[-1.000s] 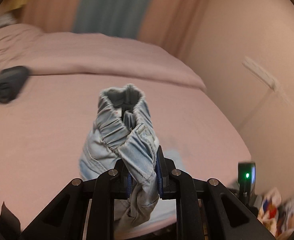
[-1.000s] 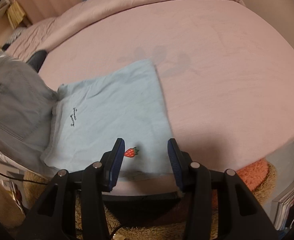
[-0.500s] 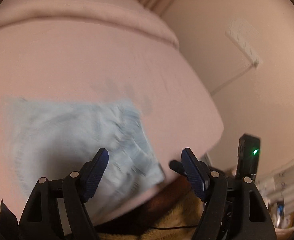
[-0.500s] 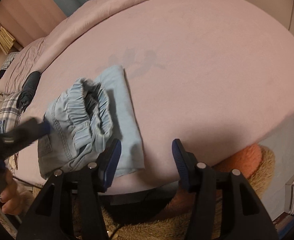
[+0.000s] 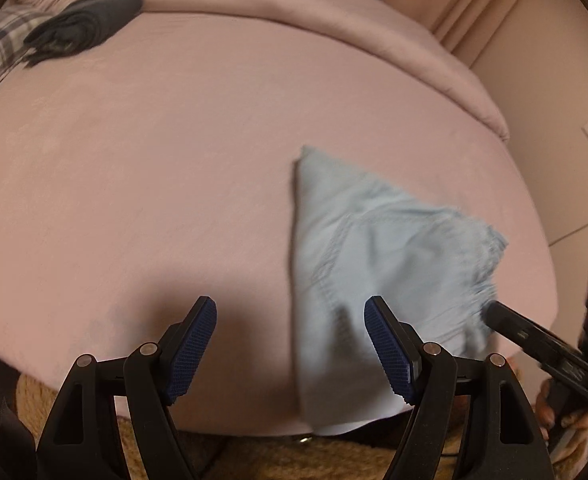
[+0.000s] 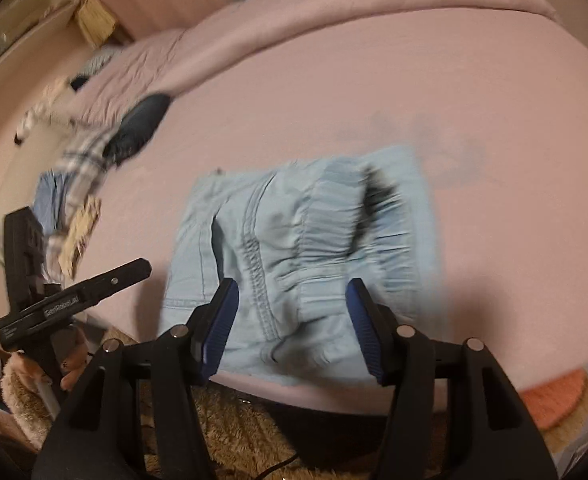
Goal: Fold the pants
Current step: 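Fold the waistband over onto the folded legs and release with the left gripper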
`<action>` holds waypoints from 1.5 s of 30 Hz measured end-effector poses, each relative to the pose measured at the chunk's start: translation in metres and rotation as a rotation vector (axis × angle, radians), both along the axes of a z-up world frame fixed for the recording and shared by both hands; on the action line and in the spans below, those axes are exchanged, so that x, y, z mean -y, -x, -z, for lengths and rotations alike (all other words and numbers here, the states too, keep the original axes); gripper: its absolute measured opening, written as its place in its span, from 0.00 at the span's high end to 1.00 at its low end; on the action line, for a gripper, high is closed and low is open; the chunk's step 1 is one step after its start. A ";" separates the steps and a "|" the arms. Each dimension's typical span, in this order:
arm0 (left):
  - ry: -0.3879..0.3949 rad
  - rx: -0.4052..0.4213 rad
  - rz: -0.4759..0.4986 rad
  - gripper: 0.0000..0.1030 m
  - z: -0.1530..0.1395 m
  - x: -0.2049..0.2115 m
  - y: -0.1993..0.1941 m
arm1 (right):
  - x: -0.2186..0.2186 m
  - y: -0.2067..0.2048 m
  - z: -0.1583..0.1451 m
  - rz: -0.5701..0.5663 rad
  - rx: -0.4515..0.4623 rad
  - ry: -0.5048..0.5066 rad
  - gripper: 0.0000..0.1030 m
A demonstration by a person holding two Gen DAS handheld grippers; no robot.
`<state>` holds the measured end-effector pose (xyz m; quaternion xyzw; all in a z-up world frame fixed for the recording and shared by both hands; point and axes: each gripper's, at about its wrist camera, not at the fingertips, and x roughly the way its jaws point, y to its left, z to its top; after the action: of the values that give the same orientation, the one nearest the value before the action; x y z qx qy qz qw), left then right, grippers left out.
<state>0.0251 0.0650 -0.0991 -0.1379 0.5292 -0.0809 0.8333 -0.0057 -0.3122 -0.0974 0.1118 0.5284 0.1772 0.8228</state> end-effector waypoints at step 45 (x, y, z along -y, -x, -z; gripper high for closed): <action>0.056 -0.081 0.129 0.26 0.021 0.012 0.018 | 0.026 -0.005 0.004 0.138 0.089 0.098 0.75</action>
<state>0.0071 0.0526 -0.1201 -0.1300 0.5678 -0.1436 0.8000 -0.0010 -0.3380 -0.1010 0.0997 0.4903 0.0988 0.8602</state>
